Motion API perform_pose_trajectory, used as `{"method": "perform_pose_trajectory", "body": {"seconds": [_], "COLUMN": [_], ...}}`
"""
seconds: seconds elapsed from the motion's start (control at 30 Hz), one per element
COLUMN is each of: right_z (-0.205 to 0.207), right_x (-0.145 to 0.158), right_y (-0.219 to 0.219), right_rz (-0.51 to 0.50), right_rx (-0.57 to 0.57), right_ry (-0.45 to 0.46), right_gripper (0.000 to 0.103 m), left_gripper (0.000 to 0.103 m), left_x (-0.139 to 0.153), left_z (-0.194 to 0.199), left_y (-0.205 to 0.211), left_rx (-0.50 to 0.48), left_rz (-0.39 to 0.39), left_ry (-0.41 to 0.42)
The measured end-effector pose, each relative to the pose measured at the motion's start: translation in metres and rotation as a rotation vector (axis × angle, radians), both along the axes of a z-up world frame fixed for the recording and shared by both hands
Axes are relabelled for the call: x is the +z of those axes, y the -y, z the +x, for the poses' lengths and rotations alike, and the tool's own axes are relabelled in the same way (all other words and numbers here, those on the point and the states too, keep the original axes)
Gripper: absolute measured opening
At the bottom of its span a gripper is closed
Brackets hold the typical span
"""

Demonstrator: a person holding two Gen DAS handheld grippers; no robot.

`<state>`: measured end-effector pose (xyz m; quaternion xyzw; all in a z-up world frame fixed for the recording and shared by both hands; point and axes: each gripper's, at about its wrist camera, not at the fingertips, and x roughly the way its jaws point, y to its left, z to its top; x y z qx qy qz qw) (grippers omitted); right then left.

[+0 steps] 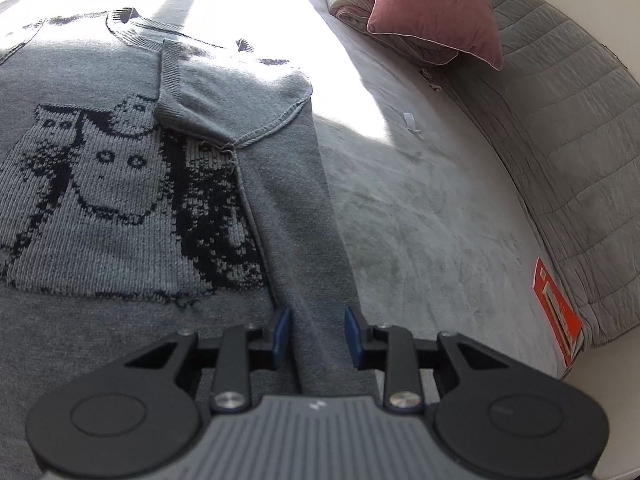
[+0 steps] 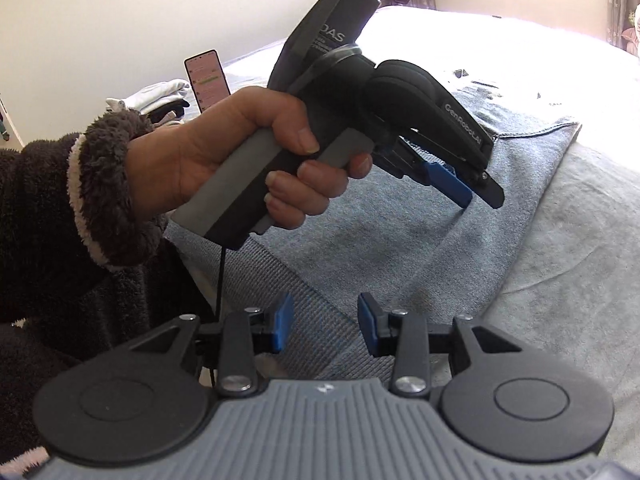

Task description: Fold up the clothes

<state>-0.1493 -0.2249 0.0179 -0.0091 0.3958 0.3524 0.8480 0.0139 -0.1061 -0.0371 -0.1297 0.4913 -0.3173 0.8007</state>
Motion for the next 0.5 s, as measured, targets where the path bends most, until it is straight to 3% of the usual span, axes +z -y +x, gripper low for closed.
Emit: {"method": "perform_pose_trajectory", "body": {"seconds": [0.17, 0.27, 0.4, 0.5], "right_z": [0.003, 0.000, 0.001, 0.006], "right_x": [-0.016, -0.017, -0.016, -0.019], "right_y": [-0.010, -0.015, -0.009, 0.001], "right_rz": [-0.039, -0.074, -0.159, -0.187], "right_rx": [0.015, 0.022, -0.053, -0.095], "right_ry": [-0.043, -0.020, 0.033, 0.019], "right_gripper": [0.040, 0.040, 0.040, 0.033], "left_gripper": [0.029, 0.029, 0.029, 0.029], "left_x": [0.000, 0.000, 0.002, 0.005], "left_z": [0.001, 0.002, 0.002, 0.003], "left_y": [0.008, 0.007, 0.004, -0.003], "left_rx": [-0.022, -0.023, -0.024, -0.006], "left_rz": [0.003, -0.001, -0.006, -0.013], "left_ry": [0.005, 0.001, 0.006, 0.012]}}
